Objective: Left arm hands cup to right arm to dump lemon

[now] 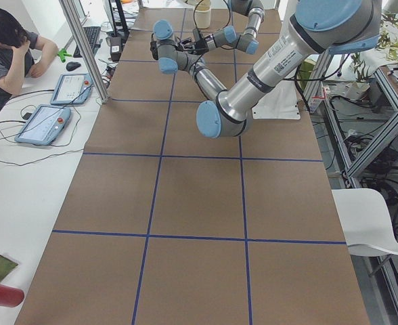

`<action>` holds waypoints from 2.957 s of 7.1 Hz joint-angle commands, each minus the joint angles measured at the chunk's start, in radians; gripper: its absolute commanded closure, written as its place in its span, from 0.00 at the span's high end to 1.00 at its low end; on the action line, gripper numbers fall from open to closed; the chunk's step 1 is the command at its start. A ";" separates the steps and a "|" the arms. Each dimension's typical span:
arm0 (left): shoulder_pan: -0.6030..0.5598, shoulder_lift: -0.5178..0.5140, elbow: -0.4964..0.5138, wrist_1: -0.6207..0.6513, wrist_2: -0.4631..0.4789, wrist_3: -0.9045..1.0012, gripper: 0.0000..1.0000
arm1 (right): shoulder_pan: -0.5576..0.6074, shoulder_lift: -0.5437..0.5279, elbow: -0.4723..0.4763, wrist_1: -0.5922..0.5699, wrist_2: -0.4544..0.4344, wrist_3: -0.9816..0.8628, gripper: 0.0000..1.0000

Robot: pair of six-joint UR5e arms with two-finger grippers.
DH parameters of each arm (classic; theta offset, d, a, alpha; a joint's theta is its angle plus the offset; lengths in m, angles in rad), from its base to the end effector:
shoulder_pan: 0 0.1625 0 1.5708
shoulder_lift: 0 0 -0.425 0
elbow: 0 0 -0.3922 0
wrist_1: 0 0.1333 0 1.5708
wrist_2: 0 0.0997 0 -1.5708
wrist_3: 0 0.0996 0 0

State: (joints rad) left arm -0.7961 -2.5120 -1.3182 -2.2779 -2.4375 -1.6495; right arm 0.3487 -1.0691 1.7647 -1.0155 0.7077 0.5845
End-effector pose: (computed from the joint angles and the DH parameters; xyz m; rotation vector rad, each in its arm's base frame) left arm 0.4677 -0.5598 0.0766 -0.2114 1.4433 -0.1098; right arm -0.4909 -0.4008 0.2095 1.2887 -0.4496 0.0038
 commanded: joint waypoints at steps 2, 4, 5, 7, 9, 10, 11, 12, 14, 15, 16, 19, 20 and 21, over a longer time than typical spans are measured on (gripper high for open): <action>0.000 -0.001 0.007 0.000 0.000 0.000 0.35 | -0.002 0.000 -0.001 0.000 0.000 0.001 0.06; 0.000 -0.002 0.008 0.002 0.000 -0.001 0.18 | -0.002 0.003 -0.001 0.000 0.001 0.001 0.13; 0.000 -0.002 0.008 0.002 0.000 -0.001 0.00 | -0.002 0.001 -0.001 0.000 0.001 0.018 0.99; -0.002 -0.001 0.007 0.002 -0.002 -0.004 0.00 | -0.002 0.001 0.001 0.000 0.001 0.028 1.00; -0.003 0.002 0.007 0.002 -0.002 -0.006 0.00 | -0.004 -0.005 0.002 -0.002 -0.007 0.028 1.00; -0.012 0.002 0.007 0.002 -0.002 0.000 0.00 | -0.008 -0.008 0.001 0.000 -0.014 0.028 1.00; -0.027 0.004 0.008 0.005 -0.002 0.007 0.00 | -0.010 -0.008 0.001 0.000 -0.014 0.028 1.00; -0.053 0.004 0.023 0.005 -0.003 0.008 0.00 | -0.016 -0.009 0.001 0.000 -0.014 0.028 1.00; -0.115 0.004 0.042 0.005 -0.003 0.004 0.00 | -0.016 -0.011 0.001 0.000 -0.014 0.028 1.00; -0.168 0.004 0.072 0.009 -0.008 0.008 0.00 | -0.013 -0.006 0.009 0.003 -0.013 0.031 1.00; -0.210 0.007 0.106 0.009 -0.015 0.016 0.00 | -0.002 -0.009 0.004 0.032 -0.007 0.038 1.00; -0.299 0.079 0.119 0.011 -0.015 0.124 0.00 | 0.116 -0.026 -0.001 -0.012 0.154 0.038 1.00; -0.336 0.108 0.117 0.012 -0.011 0.161 0.00 | 0.197 -0.031 -0.002 -0.067 0.279 0.038 1.00; -0.369 0.114 0.117 0.014 0.006 0.171 0.00 | 0.310 -0.032 -0.002 -0.116 0.470 0.038 1.00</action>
State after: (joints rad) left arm -1.1240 -2.4155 -1.2006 -2.2658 -2.4452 -1.5035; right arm 0.5428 -1.0973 1.7632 -1.0746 0.9880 0.6227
